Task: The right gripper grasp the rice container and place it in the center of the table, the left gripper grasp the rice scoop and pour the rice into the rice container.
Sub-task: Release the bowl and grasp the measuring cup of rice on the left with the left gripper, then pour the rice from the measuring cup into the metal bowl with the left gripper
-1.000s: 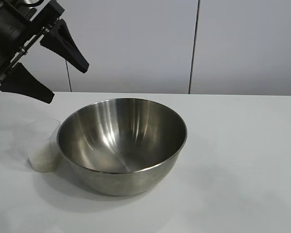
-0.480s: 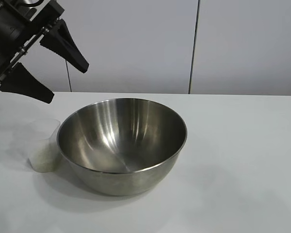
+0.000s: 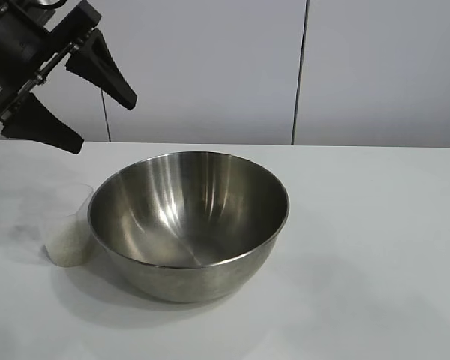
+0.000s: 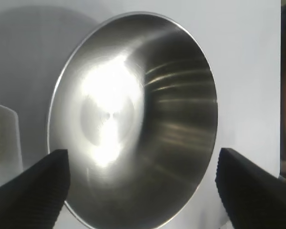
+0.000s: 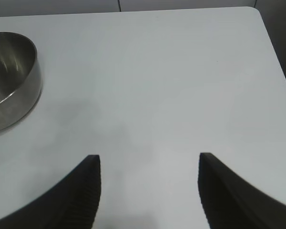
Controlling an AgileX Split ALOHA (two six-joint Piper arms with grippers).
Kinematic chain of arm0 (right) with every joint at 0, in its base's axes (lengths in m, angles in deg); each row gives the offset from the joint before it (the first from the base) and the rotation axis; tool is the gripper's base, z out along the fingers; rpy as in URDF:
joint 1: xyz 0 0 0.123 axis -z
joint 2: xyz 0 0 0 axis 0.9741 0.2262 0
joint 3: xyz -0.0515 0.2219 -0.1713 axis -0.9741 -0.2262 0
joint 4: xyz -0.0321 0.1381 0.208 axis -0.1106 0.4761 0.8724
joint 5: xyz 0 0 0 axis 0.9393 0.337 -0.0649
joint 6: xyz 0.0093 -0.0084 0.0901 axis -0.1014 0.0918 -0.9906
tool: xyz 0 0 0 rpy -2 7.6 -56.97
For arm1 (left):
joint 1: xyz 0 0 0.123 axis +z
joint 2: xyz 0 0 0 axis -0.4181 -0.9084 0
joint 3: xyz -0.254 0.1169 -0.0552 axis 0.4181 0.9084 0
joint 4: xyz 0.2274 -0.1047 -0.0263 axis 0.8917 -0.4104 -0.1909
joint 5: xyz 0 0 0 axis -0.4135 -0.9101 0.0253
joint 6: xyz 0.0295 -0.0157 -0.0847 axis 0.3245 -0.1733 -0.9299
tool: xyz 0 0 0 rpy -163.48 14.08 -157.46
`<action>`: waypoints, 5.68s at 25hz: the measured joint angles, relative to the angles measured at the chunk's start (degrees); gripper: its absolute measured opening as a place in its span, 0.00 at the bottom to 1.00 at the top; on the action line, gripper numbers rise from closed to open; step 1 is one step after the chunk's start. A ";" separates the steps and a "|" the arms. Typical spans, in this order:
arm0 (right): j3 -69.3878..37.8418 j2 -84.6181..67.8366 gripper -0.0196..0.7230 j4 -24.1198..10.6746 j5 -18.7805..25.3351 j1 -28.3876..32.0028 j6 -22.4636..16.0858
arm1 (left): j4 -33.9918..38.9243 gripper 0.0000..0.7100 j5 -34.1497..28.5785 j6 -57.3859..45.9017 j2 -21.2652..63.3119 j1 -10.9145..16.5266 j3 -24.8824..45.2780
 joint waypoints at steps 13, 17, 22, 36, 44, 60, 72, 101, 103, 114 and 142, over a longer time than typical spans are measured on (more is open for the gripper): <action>0.00 0.00 0.58 0.00 0.00 0.00 0.00 | 22.84 0.85 17.53 2.31 -0.17 0.34 -1.40; 0.00 0.00 0.58 0.00 0.00 0.00 0.00 | 36.99 0.85 26.36 -4.69 2.33 0.34 -1.68; 0.00 0.00 0.58 0.00 0.00 0.00 0.00 | 60.42 0.85 31.91 -34.64 9.45 0.21 -1.52; 0.00 0.00 0.58 0.00 0.00 0.00 0.00 | 102.57 0.83 57.15 -76.20 23.66 -1.74 32.22; 0.00 0.00 0.58 0.00 0.00 0.00 0.00 | 104.29 0.71 65.07 -73.20 23.89 3.67 42.90; 0.00 0.00 0.58 0.06 -0.11 0.00 0.00 | 88.06 0.71 96.07 -42.71 7.59 16.56 50.84; 0.00 0.00 0.58 0.06 -0.11 0.00 0.00 | 81.55 0.70 105.12 -27.36 -6.50 16.56 50.65; 0.00 0.00 0.58 0.06 -0.11 0.00 0.00 | 80.23 0.70 115.09 -21.33 -19.32 16.56 43.93; 0.00 0.00 0.58 0.06 -0.11 0.00 0.00 | 80.23 0.70 115.33 -23.39 -19.32 16.56 43.46; 0.00 0.00 0.58 0.06 -0.21 0.00 0.00 | 80.23 0.50 115.55 -25.31 -19.32 16.56 43.23; 0.00 0.00 0.58 0.06 -0.16 0.00 -0.02 | 71.48 0.01 90.89 -4.13 13.08 -6.37 39.13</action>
